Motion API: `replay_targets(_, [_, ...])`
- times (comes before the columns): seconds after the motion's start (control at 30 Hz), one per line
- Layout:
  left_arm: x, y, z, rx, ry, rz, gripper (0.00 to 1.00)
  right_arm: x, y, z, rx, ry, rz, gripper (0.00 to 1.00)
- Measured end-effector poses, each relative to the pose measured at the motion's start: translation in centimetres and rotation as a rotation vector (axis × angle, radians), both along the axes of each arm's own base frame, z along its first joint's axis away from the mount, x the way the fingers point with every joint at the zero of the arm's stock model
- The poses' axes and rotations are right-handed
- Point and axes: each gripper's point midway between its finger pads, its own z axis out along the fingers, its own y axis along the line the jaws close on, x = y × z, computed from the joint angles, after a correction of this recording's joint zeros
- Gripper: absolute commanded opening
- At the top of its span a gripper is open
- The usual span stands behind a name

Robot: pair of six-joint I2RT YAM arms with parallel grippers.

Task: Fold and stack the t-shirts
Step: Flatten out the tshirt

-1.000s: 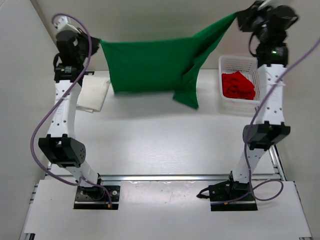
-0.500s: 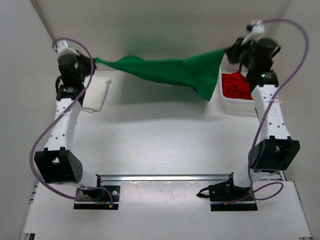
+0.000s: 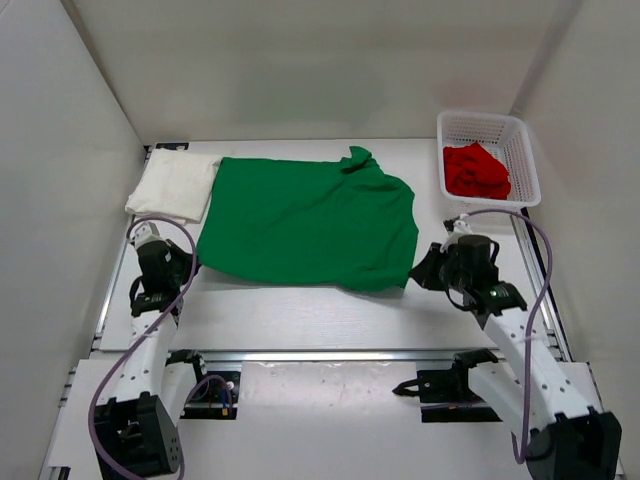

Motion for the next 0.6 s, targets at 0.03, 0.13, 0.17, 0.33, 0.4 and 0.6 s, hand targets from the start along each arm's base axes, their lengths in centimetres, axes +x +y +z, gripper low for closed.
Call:
replay_targets(0.03, [-0.5, 0.1, -0.5, -0.006, 0.014, 0.004, 0.01, -1.0, 0.0, -0.4, 0.011, 0.015, -0.005, 0.0])
replay_targets(0.13, [-1.3, -0.1, -0.4, -0.01, 0.018, -0.003, 0.02, -4.1, -0.2, -0.8, 0.055, 0.049, -0.029, 0.0])
replay_targets(0.17, [-1.3, -0.4, -0.1, -0.01, 0.008, -0.017, 0.01, -4.8, -0.2, -0.5, 0.067, 0.046, -0.035, 0.0])
replay_targets(0.33, [-1.7, -1.8, 0.4, -0.014, -0.005, -0.076, 0.01, -8.0, 1.6, 1.0, 0.138, 0.035, 0.004, 0.0])
replay_targets(0.4, [-2.1, -2.0, 0.0, -0.016, 0.012, -0.087, 0.01, -9.1, 1.9, 0.4, 0.149, 0.074, 0.003, 0.0])
replay_targets(0.6, [-2.3, -2.4, -0.7, -0.045, 0.039, -0.11, 0.0, -9.9, 1.8, -1.0, 0.144, 0.136, -0.047, 0.0])
